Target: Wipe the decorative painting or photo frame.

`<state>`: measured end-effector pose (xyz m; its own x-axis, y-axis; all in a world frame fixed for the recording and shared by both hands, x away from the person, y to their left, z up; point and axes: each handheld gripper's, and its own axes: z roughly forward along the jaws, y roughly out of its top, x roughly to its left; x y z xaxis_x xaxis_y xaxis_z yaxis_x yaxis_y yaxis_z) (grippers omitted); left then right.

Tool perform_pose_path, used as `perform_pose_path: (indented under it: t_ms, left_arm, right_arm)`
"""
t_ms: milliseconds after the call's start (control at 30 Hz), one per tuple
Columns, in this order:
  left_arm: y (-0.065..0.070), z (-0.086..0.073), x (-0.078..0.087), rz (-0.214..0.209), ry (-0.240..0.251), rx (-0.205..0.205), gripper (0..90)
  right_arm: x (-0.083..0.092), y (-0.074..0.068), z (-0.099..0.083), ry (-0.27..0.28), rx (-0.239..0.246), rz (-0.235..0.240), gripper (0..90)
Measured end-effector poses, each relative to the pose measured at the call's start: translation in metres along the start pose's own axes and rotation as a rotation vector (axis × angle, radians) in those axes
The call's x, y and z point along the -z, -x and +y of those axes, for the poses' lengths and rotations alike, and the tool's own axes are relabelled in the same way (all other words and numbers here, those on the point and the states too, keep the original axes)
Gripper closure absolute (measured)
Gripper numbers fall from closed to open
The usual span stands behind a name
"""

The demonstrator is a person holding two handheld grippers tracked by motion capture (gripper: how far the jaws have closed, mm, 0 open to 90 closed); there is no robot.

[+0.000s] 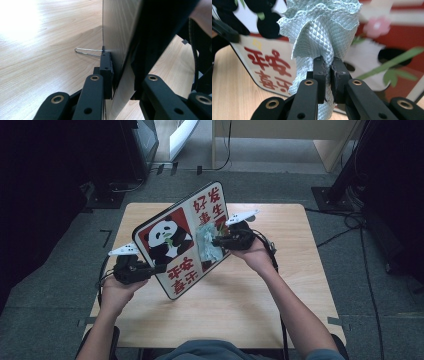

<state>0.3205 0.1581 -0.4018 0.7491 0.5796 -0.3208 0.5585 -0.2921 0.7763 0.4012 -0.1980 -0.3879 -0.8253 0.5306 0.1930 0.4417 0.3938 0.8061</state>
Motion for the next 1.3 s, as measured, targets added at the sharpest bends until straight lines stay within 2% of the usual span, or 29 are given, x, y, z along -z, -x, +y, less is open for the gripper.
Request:
perform_pose_path:
  t_ms: [100,333,700,1300]
  left_arm:
    - [0.000,0.000,0.000,-0.003,0.001,0.001,79.0]
    - [0.000,0.000,0.000,0.000,-0.002,0.002,79.4]
    - [-0.001,0.000,0.000,-0.007,0.001,0.002,79.1]
    - [-0.002,0.001,0.000,-0.019,0.000,0.001,78.8]
  right_arm:
    - [0.007,-0.002,0.015,0.009,0.009,0.001,84.1]
    - [0.013,-0.008,0.035,0.017,0.032,0.002,84.1]
    - [0.024,-0.020,0.079,0.051,0.074,-0.004,84.1]
    - [0.010,-0.017,0.089,0.026,0.075,-0.040,83.8]
